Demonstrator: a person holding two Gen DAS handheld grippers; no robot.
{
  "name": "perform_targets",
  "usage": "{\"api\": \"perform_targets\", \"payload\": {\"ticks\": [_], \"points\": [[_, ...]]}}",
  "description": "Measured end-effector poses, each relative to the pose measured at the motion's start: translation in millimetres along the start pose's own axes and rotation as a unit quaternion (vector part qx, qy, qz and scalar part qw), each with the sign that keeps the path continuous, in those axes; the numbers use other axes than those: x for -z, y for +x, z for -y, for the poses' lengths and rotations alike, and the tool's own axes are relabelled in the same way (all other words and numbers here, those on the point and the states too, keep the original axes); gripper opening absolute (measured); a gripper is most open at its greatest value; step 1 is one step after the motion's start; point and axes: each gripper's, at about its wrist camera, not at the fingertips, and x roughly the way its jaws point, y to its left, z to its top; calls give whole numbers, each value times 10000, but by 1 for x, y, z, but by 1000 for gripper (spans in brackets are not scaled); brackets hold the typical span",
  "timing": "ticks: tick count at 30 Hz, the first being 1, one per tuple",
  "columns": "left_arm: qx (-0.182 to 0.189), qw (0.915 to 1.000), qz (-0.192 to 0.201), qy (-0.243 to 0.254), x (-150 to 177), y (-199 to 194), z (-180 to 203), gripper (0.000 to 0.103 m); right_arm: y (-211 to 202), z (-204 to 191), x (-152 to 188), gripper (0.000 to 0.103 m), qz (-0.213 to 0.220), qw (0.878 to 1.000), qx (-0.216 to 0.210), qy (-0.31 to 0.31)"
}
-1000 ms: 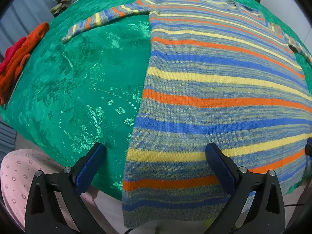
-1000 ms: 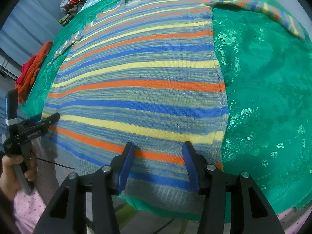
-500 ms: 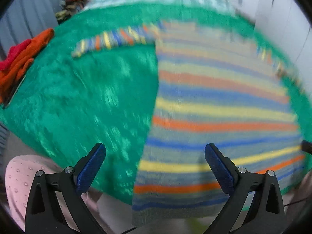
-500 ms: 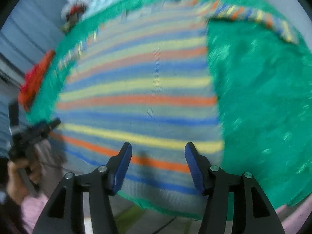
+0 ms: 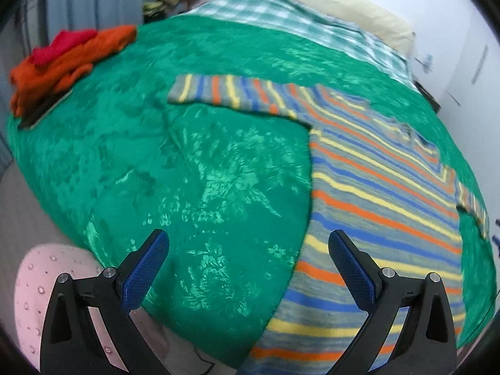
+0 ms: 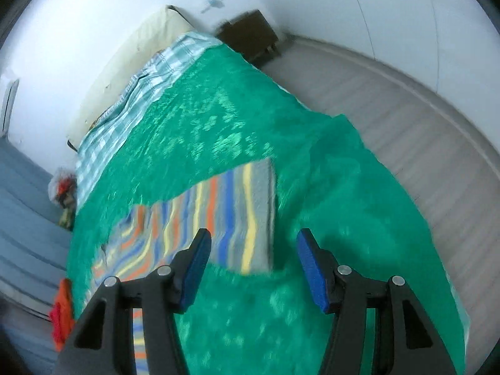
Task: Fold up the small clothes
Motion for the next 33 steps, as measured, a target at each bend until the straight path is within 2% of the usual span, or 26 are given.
{"api": "perform_targets", "payload": {"ticks": [2, 4, 5, 6, 7, 8, 11, 13, 15, 17, 19, 22, 24, 25, 26, 27, 28, 29, 31, 33], "points": [[-63, 9999, -89, -78, 1, 6, 0, 102, 23, 3, -8, 57, -271, 9993, -196, 140], [-68, 9998, -180, -112, 3, 9, 1, 102, 45, 2, -9, 57, -441, 9988, -145, 171], [-74, 9996, -226, -118, 3, 12, 3, 102, 56, 3, -8, 50, -542, 9981, -145, 248], [-79, 9996, -264, -113, 4, 14, 4, 102, 64, 5, -7, 39, -596, 9974, -191, 343], [-88, 9995, -287, -111, 4, 15, 5, 102, 71, 5, -6, 3, -706, 9960, -351, 410], [-104, 9994, -305, -114, 4, 17, 5, 102, 72, 4, -6, 2, -736, 9958, -369, 398], [-71, 9994, -310, -138, 6, 17, 4, 102, 45, -30, -13, 2, -295, 9993, 143, -181], [-39, 9994, -330, -136, 7, 18, 4, 102, 17, -82, -19, 2, -8, 9933, 632, -966], [10, 9992, -384, -131, 7, 22, 4, 102, -3, -140, -18, 2, 119, 9809, 775, -1781], [81, 9990, -431, -120, 6, 24, 4, 102, -11, -202, -7, 2, 68, 9673, 560, -2473], [123, 9989, -430, -115, 4, 24, 3, 102, -5, -270, 16, 2, -174, 9536, 21, -3007], [199, 9988, -373, -227, 3, 20, -2, 102, 27, -341, 55, 2, -657, 9402, -846, -3234], [243, 9984, -388, -335, 2, 19, -6, 102, 57, -367, 79, 5, -1078, 9320, -1502, -3119], [262, 9981, -414, -384, 2, 20, -8, 102, 82, -381, 92, 13, -1532, 9215, -2099, -2888], [276, 9978, -436, -427, 2, 21, -10, 102, 94, -382, 104, 41, -1799, 9164, -2283, -2753], [288, 9975, -445, -465, 2, 21, -12, 102, 108, -386, 111, 55, -1967, 9155, -2320, -2635], [305, 9973, -442, -506, 2, 20, -14, 102, 117, -386, 113, 60, -1974, 9166, -2408, -2507], [324, 9971, -432, -542, 2, 20, -15, 102, 120, -384, 109, 60, -1926, 9170, -2493, -2448], [349, 9967, -421, -601, 1, 20, -17, 102, 118, -368, 92, 60, -1664, 9252, -2494, -2324], [378, 9964, -432, -630, 1, 21, -18, 102, 116, -348, 74, 60, -1452, 9381, -1986, -2436]]}}
